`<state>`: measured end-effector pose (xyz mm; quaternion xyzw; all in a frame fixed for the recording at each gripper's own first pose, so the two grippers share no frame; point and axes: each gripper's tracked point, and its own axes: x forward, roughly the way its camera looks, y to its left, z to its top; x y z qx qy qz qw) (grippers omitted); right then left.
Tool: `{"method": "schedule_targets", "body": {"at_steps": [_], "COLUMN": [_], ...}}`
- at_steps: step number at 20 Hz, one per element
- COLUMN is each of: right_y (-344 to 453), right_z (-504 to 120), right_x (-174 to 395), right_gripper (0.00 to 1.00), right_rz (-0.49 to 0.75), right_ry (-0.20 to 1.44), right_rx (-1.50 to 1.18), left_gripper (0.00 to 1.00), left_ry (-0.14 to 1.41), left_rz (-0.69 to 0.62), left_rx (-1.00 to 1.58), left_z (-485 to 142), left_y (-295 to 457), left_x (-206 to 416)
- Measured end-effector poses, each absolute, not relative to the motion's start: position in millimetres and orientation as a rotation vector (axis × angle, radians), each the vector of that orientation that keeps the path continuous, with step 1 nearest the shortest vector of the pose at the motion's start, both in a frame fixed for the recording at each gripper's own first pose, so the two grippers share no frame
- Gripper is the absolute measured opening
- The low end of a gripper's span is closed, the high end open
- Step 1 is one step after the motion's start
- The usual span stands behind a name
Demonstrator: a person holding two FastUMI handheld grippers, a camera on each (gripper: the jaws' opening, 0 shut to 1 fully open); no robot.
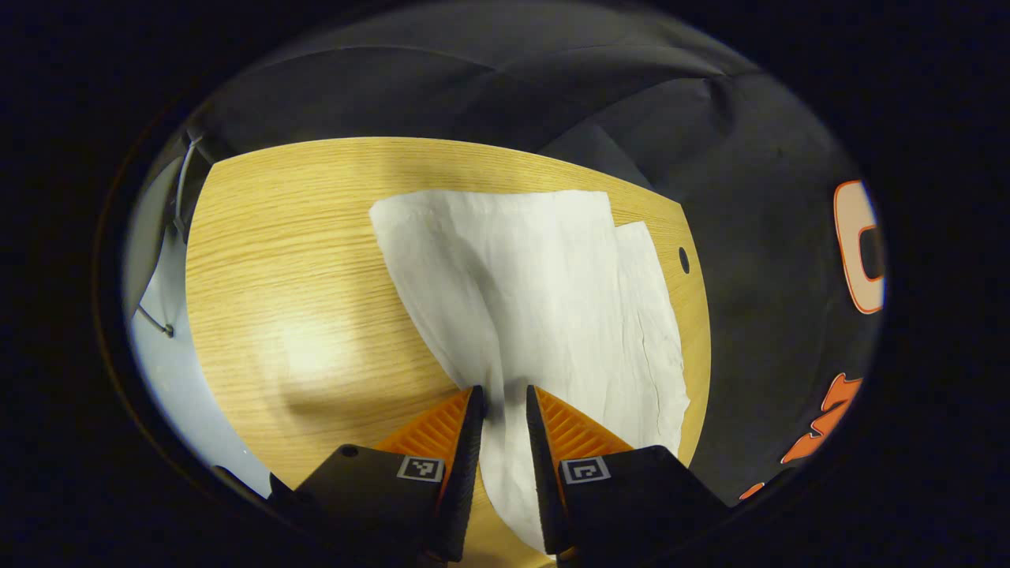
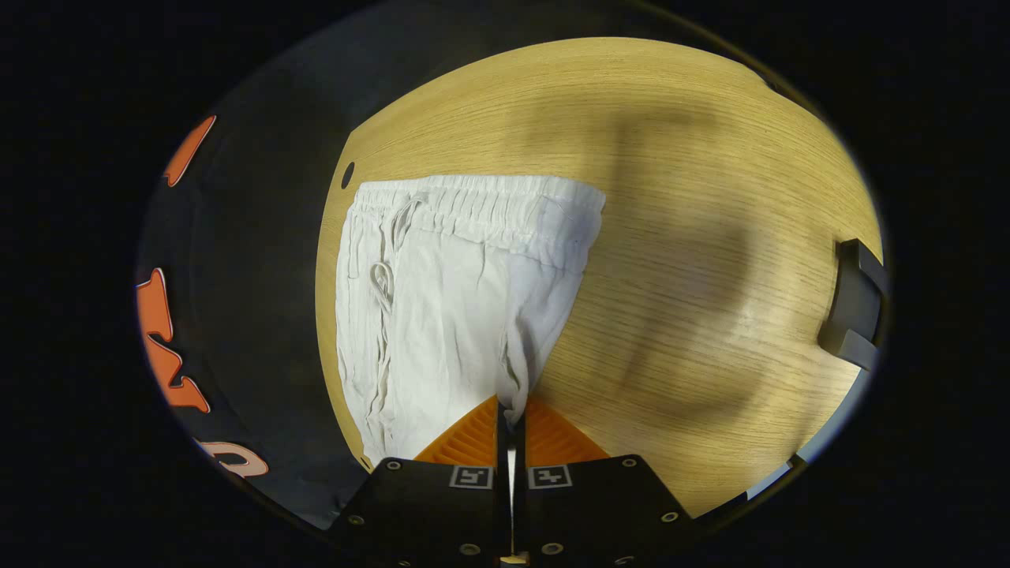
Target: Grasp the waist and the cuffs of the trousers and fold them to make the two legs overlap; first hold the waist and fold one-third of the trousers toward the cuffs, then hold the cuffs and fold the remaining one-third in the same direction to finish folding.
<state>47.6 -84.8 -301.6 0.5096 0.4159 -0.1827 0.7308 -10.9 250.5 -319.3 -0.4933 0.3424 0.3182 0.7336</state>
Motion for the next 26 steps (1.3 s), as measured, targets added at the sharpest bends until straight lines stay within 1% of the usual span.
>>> {"method": "schedule_targets", "body": {"at_steps": [1, 3, 5, 7, 13, 17, 18, 19, 22, 23, 24, 26], "right_y": [-85.0, -85.3, -85.3, -85.1, -77.8, -63.2, -61.2, -58.7, -53.3, -51.9, -49.1, -47.5], "right_z": [-301.0, -300.5, -296.3, -288.4, -242.2, -208.3, -202.5, -198.1, -185.0, -179.0, -173.1, -164.7], "right_x": [47.2, 47.0, 46.4, 46.5, 53.7, 75.4, 82.2, 89.8, 113.2, 118.7, 126.6, 141.3], "right_gripper": [0.02, 0.02, 0.01, 0.01, 0.01, 0.01, 0.01, 0.01, 0.01, 0.01, 0.0, 0.01], "right_rz": [-0.402, -0.401, -0.395, -0.381, -0.316, -0.243, -0.234, -0.224, -0.195, -0.189, -0.183, -0.18], "right_ry": [0.914, 0.912, 0.903, 0.891, 0.836, 0.811, 0.805, 0.805, 0.804, 0.802, 0.799, 0.8], "right_rx": [1.119, 1.113, 1.099, 1.079, 1.047, 1.039, 1.037, 1.035, 1.033, 1.038, 1.047, 1.048], "left_gripper": [0.18, 0.05, 0.04, 0.02, 0.04, 0.04, 0.04, 0.02, 0.04, 0.02, 0.04, 0.04], "left_ry": [0.724, 0.747, 0.78, 0.775, 0.714, 0.67, 0.662, 0.653, 0.637, 0.635, 0.632, 0.628], "left_rz": [0.72, 0.706, 0.701, 0.683, 0.574, 0.513, 0.506, 0.496, 0.461, 0.453, 0.446, 0.434], "left_rx": [-1.093, -1.088, -1.056, -1.047, -0.981, -0.941, -0.935, -0.934, -0.914, -0.901, -0.892, -0.884], "left_z": [-316.3, -316.4, -314.5, -305.9, -255.2, -222.9, -216.9, -211.6, -192.6, -186.6, -180.9, -172.8], "left_y": [255.5, 252.0, 252.8, 251.9, 243.4, 241.5, 242.9, 242.5, 239.7, 240.9, 241.9, 242.9], "left_x": [-8.5, -8.7, -12.9, -8.8, 11.4, 40.2, 49.2, 57.0, 82.1, 89.4, 96.8, 114.0]}}
